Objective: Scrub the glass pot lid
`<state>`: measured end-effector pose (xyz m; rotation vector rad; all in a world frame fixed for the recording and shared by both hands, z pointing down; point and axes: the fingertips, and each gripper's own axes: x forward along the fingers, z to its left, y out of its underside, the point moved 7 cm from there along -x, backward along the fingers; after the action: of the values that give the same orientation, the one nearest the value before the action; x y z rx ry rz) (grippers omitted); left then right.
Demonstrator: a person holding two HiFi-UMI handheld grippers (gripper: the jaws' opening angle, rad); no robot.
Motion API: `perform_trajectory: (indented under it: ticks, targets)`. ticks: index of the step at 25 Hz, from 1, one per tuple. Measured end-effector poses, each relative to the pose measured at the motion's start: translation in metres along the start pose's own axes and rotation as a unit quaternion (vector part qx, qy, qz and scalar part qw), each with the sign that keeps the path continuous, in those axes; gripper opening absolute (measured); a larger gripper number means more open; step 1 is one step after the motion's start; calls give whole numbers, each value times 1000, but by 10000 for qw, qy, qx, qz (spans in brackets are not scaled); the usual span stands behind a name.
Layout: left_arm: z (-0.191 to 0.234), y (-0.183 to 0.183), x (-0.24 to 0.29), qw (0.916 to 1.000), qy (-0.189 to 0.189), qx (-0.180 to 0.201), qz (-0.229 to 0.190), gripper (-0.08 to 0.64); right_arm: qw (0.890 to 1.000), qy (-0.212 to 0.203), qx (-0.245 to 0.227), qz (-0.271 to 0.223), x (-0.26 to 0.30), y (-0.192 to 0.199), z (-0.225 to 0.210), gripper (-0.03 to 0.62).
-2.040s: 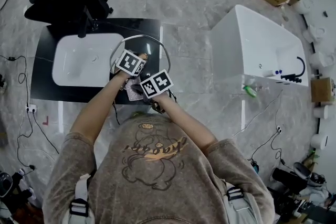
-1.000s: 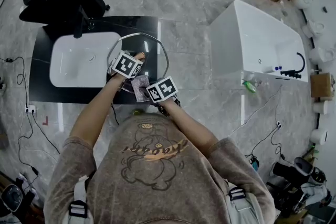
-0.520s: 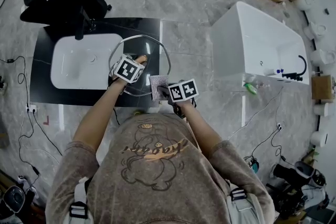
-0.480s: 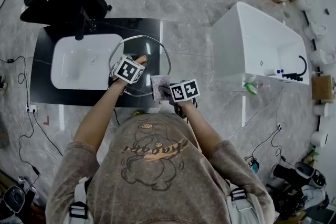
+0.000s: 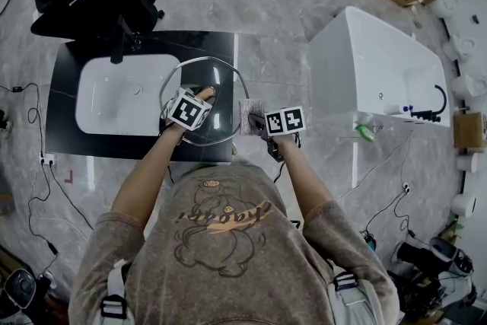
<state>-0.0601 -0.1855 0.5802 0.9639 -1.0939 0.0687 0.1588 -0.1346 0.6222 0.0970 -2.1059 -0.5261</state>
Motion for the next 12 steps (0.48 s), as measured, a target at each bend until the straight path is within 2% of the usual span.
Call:
perform_trajectory:
  ticks: [12]
  targets:
    - [-3, -1, 4, 9999, -62, 4, -92, 198, 9986, 207, -450, 191, 18, -75, -24, 98]
